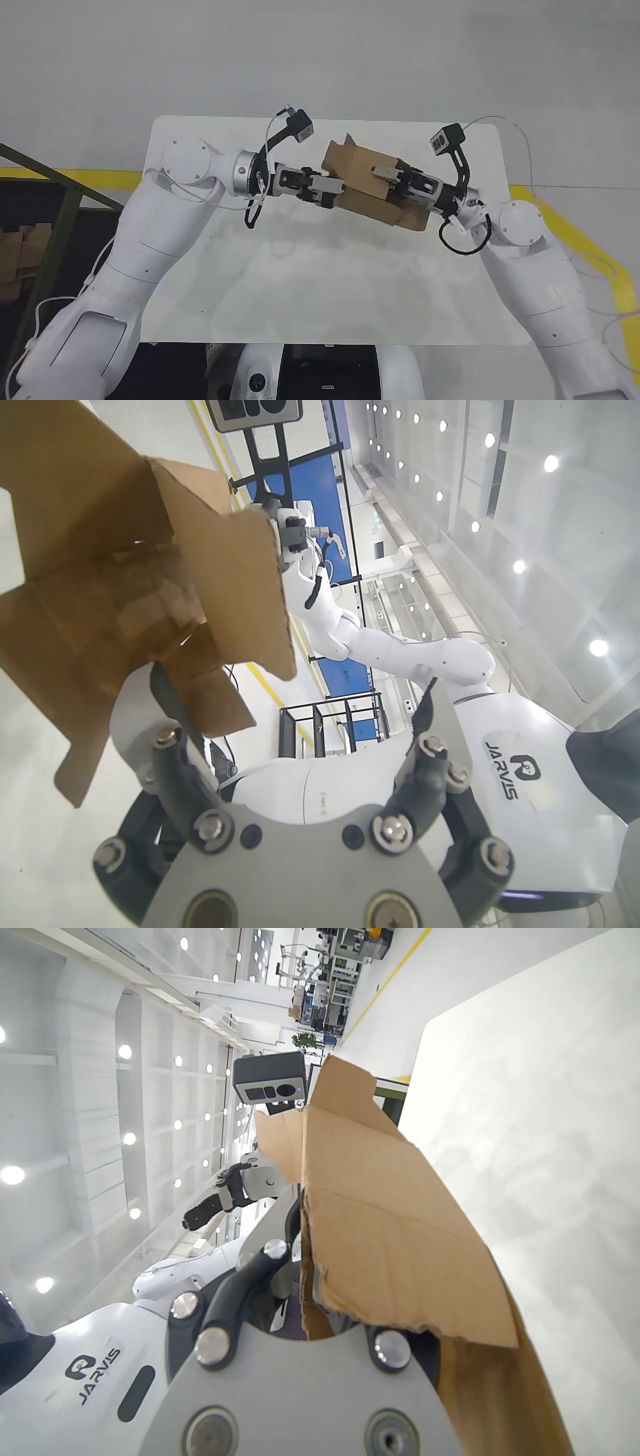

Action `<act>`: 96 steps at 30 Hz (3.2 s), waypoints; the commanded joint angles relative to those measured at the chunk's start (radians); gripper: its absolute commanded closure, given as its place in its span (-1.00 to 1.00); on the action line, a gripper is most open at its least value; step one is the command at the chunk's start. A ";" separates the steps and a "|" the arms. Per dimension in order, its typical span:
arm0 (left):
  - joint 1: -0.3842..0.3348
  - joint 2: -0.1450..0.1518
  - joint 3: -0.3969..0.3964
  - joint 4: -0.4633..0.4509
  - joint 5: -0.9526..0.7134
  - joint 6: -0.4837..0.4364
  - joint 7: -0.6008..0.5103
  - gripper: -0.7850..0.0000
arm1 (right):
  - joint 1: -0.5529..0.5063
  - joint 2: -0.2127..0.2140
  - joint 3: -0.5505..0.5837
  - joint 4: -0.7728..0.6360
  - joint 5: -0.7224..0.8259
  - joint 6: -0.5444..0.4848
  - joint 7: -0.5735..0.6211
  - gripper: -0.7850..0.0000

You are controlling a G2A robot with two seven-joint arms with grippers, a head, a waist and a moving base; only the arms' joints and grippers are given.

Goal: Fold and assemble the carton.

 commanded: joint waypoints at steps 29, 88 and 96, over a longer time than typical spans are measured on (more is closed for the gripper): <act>-0.029 -0.019 0.055 -0.007 -0.024 0.006 0.007 -1.00 | -0.008 -0.019 0.007 -0.031 -0.031 0.027 -0.138 1.00; 0.095 0.021 -0.126 -0.006 0.017 -0.012 0.001 -1.00 | -0.026 -0.021 0.089 0.065 0.015 -0.014 0.136 1.00; 0.137 0.042 -0.170 -0.086 0.232 -0.127 0.045 -1.00 | -0.028 -0.004 0.142 0.056 0.063 0.063 0.270 1.00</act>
